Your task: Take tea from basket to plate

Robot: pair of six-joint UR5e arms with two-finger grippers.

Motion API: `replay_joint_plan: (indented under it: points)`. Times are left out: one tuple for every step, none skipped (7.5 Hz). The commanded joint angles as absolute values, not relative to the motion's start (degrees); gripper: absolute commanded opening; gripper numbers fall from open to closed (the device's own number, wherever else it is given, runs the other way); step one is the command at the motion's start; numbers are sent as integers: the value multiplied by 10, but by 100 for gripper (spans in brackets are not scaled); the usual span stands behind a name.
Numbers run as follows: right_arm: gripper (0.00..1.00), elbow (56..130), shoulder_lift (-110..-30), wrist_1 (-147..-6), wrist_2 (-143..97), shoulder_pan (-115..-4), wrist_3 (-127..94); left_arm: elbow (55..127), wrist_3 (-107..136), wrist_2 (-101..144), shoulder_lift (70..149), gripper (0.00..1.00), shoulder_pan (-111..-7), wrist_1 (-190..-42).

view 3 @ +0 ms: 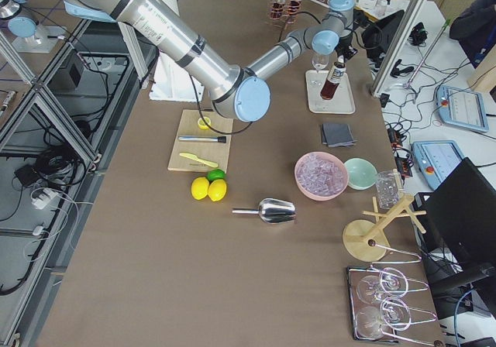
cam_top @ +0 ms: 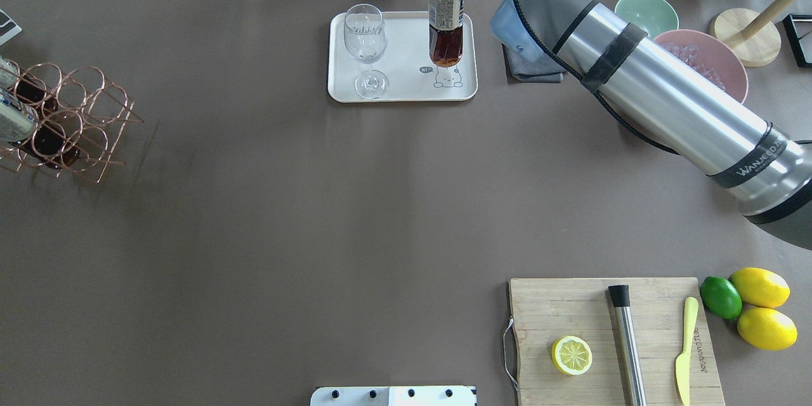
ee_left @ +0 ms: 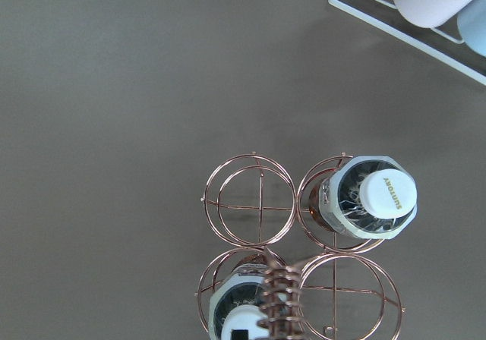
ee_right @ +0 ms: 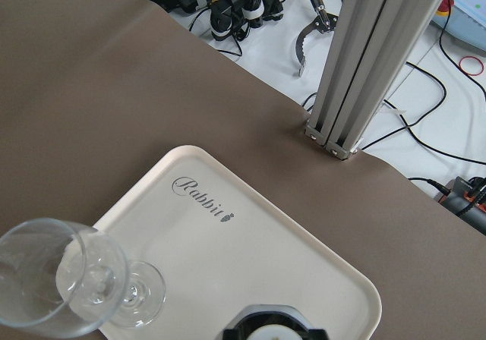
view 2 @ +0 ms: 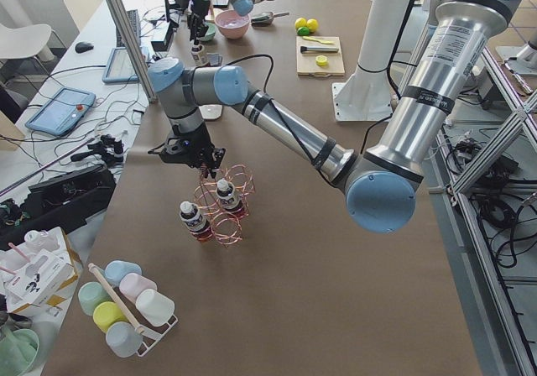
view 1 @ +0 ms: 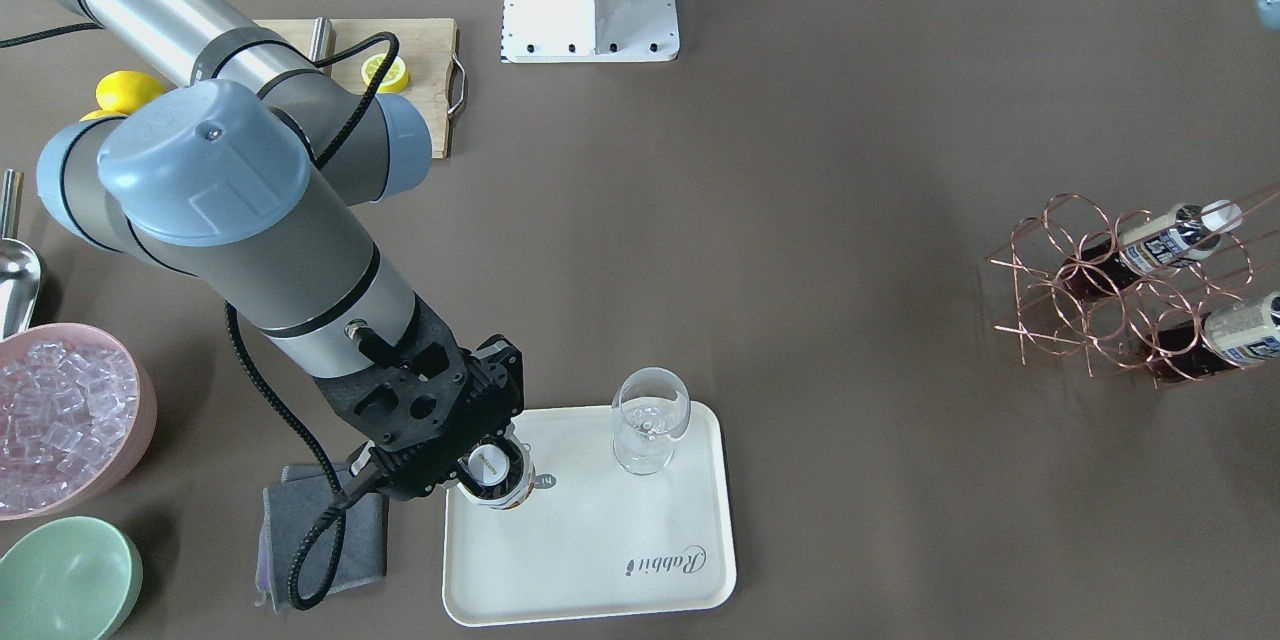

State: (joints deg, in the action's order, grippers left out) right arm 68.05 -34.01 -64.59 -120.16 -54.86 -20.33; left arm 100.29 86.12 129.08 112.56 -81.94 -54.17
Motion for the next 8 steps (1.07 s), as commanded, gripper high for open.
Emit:
replay_joint_plan:
  points:
    - [0,674,-341,-625,-1159,-527,-201,926,874,1290,1155,0,-853,-579]
    - [0,674,-351,-596,-1134,-513,-205,915,901,1288,1155,0,-853,-606]
    - [0,674,-353,-583,-1122,-505,-208,898,917,1275,1158,0,-853,-637]
    - [0,677,-363,-565,-1121,-505,-208,893,918,1274,1161,0,-853,-638]
    - [0,678,-379,-532,-1121,-504,-212,891,918,1274,1164,0,-853,-639]
    - [0,682,-384,-527,-1121,-504,-214,889,928,1273,1165,0,-849,-639]
    - [0,695,-395,-525,-1121,-504,-214,889,939,1262,1167,0,-846,-651]
    - [25,729,-414,-523,-1123,-504,-215,877,943,1261,1171,0,-846,-661]
